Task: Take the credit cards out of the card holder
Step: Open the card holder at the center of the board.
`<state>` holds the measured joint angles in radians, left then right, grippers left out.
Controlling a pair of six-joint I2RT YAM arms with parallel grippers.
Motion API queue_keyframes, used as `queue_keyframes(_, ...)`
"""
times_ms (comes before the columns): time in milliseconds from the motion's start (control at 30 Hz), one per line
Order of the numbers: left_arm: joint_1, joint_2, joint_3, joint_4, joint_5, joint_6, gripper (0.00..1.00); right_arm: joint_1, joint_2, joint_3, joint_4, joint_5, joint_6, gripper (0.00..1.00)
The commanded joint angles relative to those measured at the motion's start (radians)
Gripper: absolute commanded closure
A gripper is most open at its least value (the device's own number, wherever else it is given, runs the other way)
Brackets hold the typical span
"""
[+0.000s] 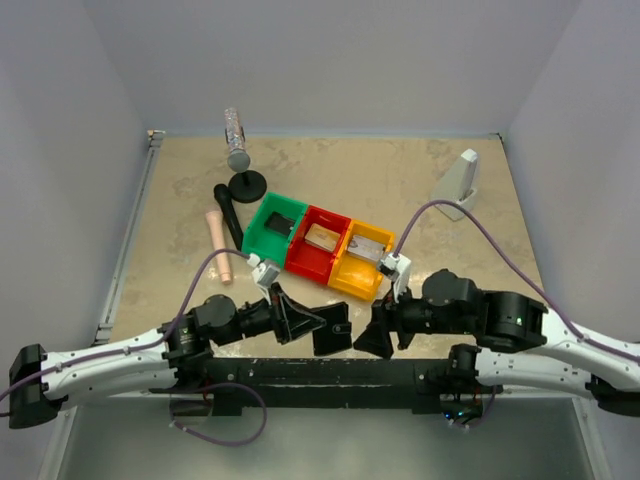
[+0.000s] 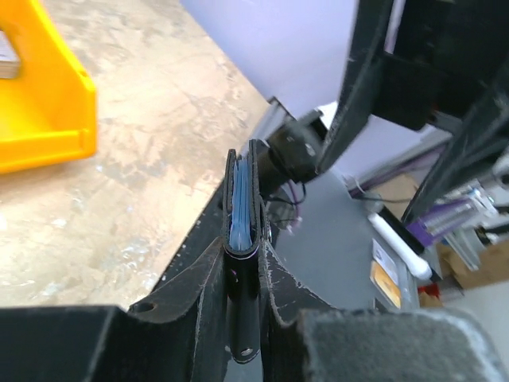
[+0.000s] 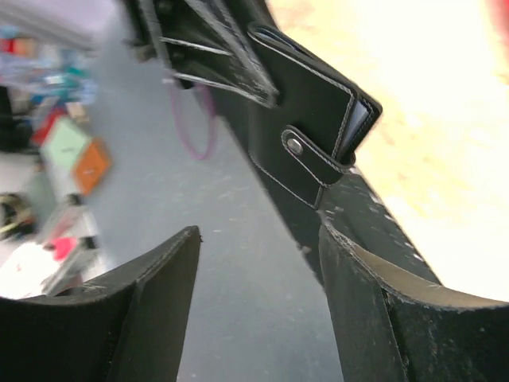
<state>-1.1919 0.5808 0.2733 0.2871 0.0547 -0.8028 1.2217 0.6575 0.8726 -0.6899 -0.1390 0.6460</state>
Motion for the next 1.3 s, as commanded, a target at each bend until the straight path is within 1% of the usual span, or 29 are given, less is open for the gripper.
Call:
queue_keyframes(0, -0.009, 0.053, 0.171, -0.221, -0.165, 0.014, 1.0, 0.106, 0.161, 0.192, -0.21, 0.402, -0.002, 0.35)
queue_keyframes(133, -0.018, 0.106, 0.309, -0.487, -0.37, -0.076, 1.0, 0.182, 0.354, 0.369, -0.376, 0.669, 0.082, 0.35)
queue_keyframes(200, -0.02, 0.132, 0.372, -0.607, -0.432, -0.123, 1.0, 0.206, 0.421, 0.433, -0.418, 0.766, 0.124, 0.35)
queue_keyframes(267, -0.02, 0.162, 0.429, -0.702, -0.478, -0.18, 1.0, 0.216, 0.465, 0.473, -0.422, 0.812, 0.136, 0.35)
queue_keyframes(400, -0.023, 0.185, 0.513, -0.805, -0.529, -0.255, 1.0, 0.216, 0.547, 0.534, -0.405, 0.832, 0.133, 0.36)
queue_keyframes(533, -0.025, 0.185, 0.54, -0.841, -0.558, -0.338, 1.0, 0.217, 0.593, 0.554, -0.346, 0.823, 0.107, 0.37)
queue_keyframes(700, -0.025, 0.185, 0.55, -0.806, -0.521, -0.377, 1.0, 0.217, 0.634, 0.555, -0.25, 0.771, 0.08, 0.38)
queue_keyframes(933, -0.025, 0.174, 0.564, -0.784, -0.469, -0.386, 1.0, 0.216, 0.689, 0.58, -0.229, 0.72, 0.061, 0.38)
queue_keyframes(1267, -0.023, 0.143, 0.538, -0.752, -0.414, -0.435, 1.0, 0.21, 0.734, 0.594, -0.255, 0.707, 0.076, 0.45)
